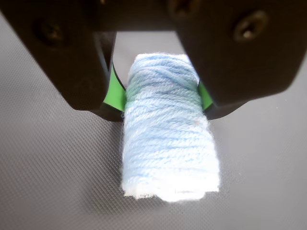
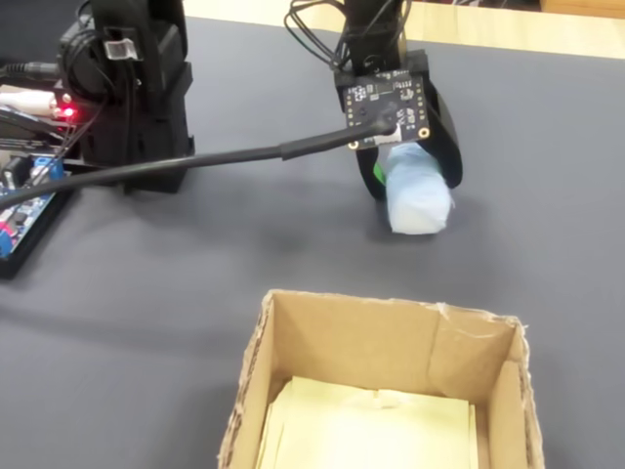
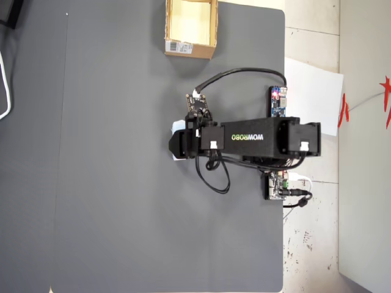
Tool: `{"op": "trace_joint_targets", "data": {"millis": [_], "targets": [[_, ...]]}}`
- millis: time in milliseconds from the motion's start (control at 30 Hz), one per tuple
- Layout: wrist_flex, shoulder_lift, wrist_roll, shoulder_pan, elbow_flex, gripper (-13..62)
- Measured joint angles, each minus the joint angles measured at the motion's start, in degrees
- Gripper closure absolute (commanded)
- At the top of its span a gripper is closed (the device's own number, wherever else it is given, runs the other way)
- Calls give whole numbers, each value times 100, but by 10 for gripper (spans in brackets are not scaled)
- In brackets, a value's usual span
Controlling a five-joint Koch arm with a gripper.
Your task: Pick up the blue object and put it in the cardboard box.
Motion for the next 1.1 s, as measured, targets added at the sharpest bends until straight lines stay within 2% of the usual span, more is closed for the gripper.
{"op": "trace_joint_targets", "data": {"millis": [233, 367, 700, 833, 1100], "targets": [[-1020, 642, 123, 88, 686, 249], [-1740, 1477, 237, 70, 1477, 249], [-1916, 3366, 211, 79, 2584, 249], [-1934, 3814, 44, 79, 2813, 249], [-2505, 3858, -369, 325, 2848, 248]]}}
